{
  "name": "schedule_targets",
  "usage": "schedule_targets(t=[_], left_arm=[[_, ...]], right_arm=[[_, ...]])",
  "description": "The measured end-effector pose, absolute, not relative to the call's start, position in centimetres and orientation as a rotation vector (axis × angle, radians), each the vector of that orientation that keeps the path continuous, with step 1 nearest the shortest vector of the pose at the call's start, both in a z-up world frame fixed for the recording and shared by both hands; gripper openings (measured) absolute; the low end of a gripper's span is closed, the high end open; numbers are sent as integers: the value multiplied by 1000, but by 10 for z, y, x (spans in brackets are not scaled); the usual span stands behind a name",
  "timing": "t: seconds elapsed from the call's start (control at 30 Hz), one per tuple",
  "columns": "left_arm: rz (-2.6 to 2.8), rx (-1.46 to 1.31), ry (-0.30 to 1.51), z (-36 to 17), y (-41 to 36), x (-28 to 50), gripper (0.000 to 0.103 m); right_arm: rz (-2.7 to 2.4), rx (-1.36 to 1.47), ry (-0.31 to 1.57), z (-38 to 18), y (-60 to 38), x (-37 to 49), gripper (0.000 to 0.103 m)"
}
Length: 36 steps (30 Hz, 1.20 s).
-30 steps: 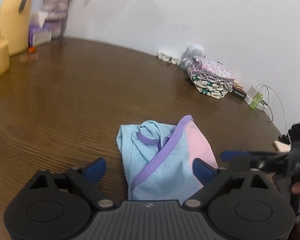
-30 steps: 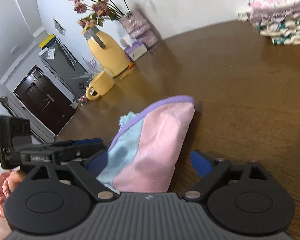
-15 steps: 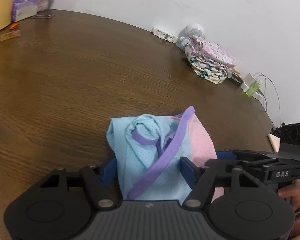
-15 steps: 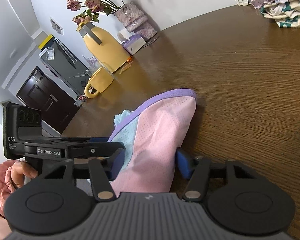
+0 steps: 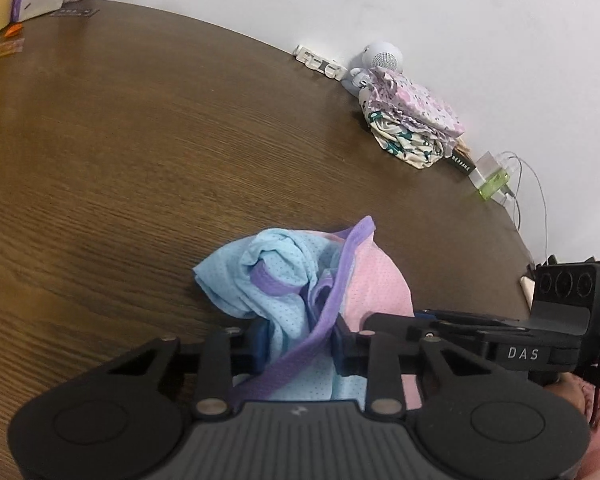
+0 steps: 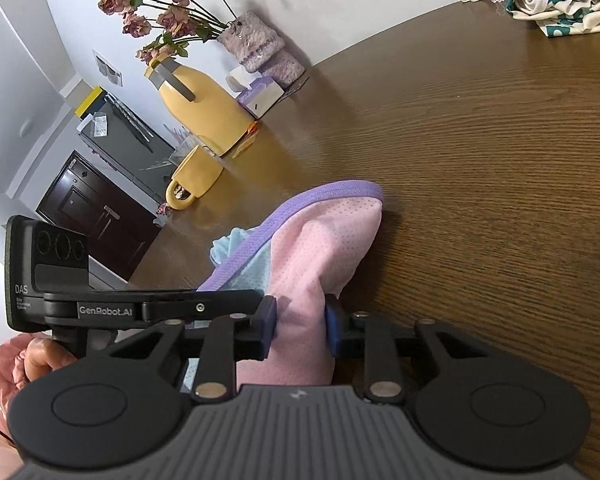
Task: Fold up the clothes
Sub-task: 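Grasp the folded bundle with the left gripper while the right gripper grasps its other side, then carry the bundle with both grippers to the stack of clothes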
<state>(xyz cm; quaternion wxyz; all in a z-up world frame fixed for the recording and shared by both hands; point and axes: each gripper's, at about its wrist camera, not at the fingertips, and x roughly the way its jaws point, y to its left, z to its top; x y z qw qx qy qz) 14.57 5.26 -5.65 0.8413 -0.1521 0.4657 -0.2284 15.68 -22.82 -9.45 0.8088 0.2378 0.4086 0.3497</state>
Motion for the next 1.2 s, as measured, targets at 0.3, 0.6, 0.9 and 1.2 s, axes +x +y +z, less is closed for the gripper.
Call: schedule_targets(t=[0.3,0.6,0.9,1.2], left_arm=[[-498,-485,901,-65,55,148,13],[-559,-477,750,-18,32,165,12],[-653,-380,606,59,-47,241,12],[-708,-311,620,91,-161,370,12]], right_arm=[[730,502,824,-81,-234,165,8],[715,486,684,-32,-258,184,8],[647,492,512,49,-330,246,8],[484,539,522,70,-424,359,8]])
